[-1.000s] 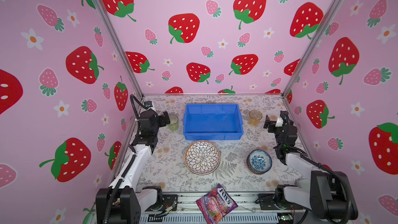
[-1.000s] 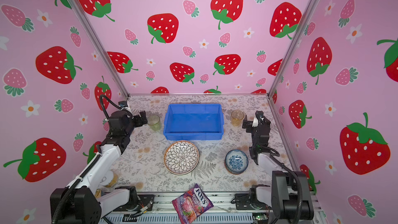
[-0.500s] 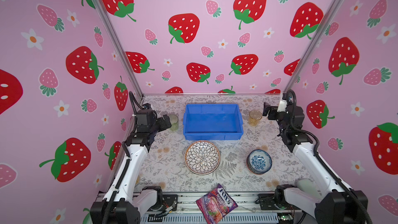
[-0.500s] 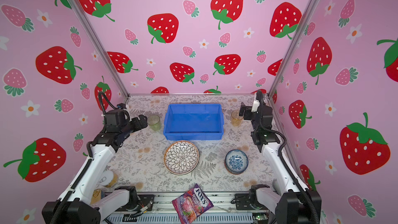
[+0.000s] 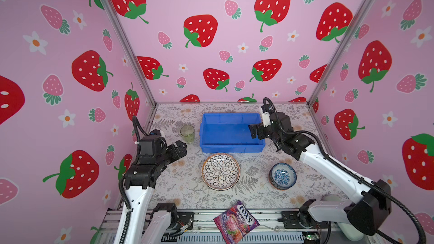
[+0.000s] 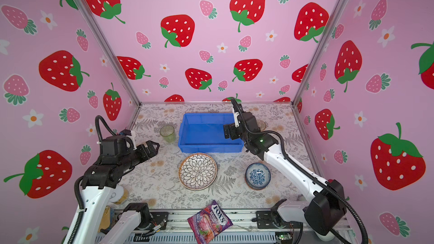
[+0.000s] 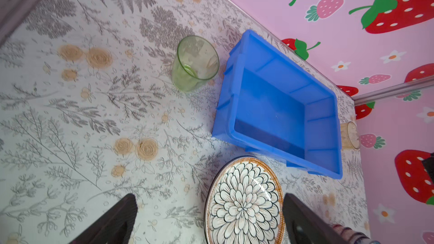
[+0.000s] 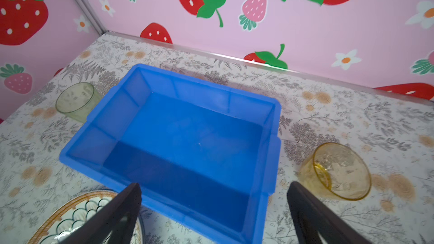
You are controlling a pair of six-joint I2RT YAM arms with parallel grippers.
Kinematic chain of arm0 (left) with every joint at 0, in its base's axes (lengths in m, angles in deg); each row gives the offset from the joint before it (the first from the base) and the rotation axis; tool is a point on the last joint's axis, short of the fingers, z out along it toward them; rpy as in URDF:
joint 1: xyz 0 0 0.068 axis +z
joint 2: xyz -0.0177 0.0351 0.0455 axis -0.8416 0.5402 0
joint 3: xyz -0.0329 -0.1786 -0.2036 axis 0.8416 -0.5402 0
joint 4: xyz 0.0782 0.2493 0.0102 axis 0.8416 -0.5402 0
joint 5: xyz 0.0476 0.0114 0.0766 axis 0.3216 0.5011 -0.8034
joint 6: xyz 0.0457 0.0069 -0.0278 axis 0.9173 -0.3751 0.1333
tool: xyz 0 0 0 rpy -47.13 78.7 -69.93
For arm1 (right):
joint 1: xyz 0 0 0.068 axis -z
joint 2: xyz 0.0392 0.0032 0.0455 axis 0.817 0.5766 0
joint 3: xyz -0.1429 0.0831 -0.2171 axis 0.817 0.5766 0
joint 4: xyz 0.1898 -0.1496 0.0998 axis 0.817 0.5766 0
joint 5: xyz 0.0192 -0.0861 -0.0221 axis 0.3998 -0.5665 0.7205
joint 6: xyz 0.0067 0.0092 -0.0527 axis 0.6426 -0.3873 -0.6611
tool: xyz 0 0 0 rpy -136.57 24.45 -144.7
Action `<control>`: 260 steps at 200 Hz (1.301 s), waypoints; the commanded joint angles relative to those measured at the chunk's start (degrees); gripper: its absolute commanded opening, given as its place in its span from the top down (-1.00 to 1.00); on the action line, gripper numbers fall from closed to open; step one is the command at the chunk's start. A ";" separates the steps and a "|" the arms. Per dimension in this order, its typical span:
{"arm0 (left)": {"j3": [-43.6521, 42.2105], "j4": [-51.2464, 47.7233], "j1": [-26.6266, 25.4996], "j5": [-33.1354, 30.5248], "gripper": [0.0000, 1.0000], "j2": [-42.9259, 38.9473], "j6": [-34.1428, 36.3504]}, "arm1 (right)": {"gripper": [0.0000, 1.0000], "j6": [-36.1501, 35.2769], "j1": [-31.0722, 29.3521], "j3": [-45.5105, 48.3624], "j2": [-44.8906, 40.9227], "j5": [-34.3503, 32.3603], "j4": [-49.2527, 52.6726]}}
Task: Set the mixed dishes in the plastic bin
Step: 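Move both grippers toward the stacked plates from opposite sides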
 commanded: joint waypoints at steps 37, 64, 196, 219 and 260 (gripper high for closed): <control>-9.22 -2.49 -0.09 13.80 -0.98 -1.11 -10.67 | -0.99 14.88 -4.31 1.51 -1.00 8.64 7.73; -13.80 2.78 -0.62 16.44 -0.99 -3.27 -14.74 | -0.99 18.26 -5.39 8.48 -3.94 13.76 1.54; -22.66 16.51 -11.03 12.85 -0.98 4.62 -18.88 | -0.70 24.86 -10.73 15.57 5.15 21.04 -4.69; -22.91 18.87 -12.15 12.39 -0.98 6.21 -19.49 | -0.65 26.61 -10.65 16.90 5.40 21.43 -5.89; -22.61 20.86 -13.75 12.07 -0.98 7.99 -19.92 | -0.64 28.17 -11.28 17.64 6.95 22.38 -7.47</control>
